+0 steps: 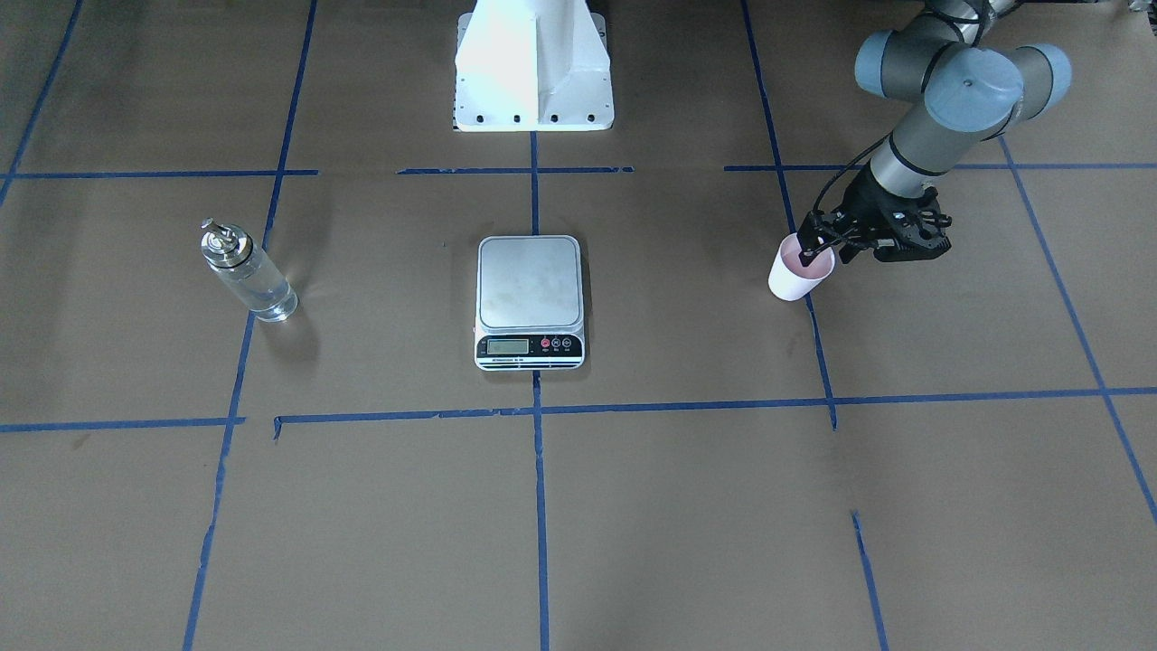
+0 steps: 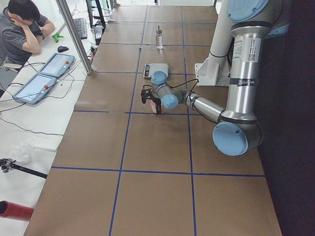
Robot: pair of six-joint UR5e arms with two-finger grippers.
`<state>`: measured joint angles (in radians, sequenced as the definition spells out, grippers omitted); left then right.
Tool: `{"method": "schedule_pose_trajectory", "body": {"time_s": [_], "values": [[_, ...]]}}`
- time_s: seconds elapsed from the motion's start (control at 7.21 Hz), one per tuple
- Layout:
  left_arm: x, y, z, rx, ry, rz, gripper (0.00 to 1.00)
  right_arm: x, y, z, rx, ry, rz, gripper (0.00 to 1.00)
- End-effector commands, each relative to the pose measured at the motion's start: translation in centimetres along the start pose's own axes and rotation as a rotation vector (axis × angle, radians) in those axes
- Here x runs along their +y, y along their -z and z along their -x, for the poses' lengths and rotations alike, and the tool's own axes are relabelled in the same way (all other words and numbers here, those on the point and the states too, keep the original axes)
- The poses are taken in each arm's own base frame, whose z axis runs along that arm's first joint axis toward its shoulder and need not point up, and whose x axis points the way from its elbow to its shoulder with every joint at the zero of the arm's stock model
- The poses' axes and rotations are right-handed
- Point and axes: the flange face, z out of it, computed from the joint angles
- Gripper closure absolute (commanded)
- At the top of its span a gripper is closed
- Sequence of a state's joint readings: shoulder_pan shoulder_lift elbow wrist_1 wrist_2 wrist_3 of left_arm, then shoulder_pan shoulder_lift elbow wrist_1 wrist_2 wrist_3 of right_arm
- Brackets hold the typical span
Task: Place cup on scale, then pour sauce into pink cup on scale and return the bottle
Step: 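Reach the left gripper down and grasp the pink paper cup, then carry the pink cup with the left gripper onto the scale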
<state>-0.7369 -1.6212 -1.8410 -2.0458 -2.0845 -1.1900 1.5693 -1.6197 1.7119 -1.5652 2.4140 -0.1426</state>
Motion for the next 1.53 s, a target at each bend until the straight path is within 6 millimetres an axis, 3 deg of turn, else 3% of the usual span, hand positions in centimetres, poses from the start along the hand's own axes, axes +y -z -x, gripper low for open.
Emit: {"method": "schedule_pose_trajectory", "body": {"time_s": [0.0,0.28,0.42,0.56,0.69,0.83,0.97,1.11,1.39], "values": [[-0.1,0.7,-0.3,0.009,-0.003,-0.006,1.00,-0.1,0.3,0.5,-0.015,0.007,-0.008,0.00],[-0.4,4.6,-2.5,-0.019,0.037,-0.008,1.00,-0.2,0.6,0.8,-0.014,0.004,-0.013,0.00],[-1.8,8.6,-5.5,-0.016,0.064,-0.040,1.00,-0.3,0.7,0.9,-0.015,-0.005,-0.017,0.00],[-2.8,11.1,-11.4,-0.017,0.077,-0.032,1.00,-0.4,0.8,1.1,-0.015,-0.001,-0.020,0.00],[-3.5,13.5,-18.7,-0.019,0.139,0.017,1.00,-0.5,1.0,1.3,-0.018,-0.012,-0.024,0.00],[-3.4,13.4,-23.0,0.003,0.235,0.043,1.00,-0.4,1.0,1.3,-0.020,-0.034,-0.022,0.00],[-0.5,10.4,-28.3,0.014,0.276,0.102,1.00,-0.4,1.0,1.3,-0.019,-0.032,-0.023,0.00],[0.1,8.7,-32.3,0.037,0.326,0.124,1.00,-0.4,1.0,1.3,-0.019,-0.032,-0.023,0.00],[2.1,4.9,-37.3,0.029,0.363,0.132,1.00,-0.4,1.1,1.3,-0.019,-0.031,-0.024,0.00]]}}
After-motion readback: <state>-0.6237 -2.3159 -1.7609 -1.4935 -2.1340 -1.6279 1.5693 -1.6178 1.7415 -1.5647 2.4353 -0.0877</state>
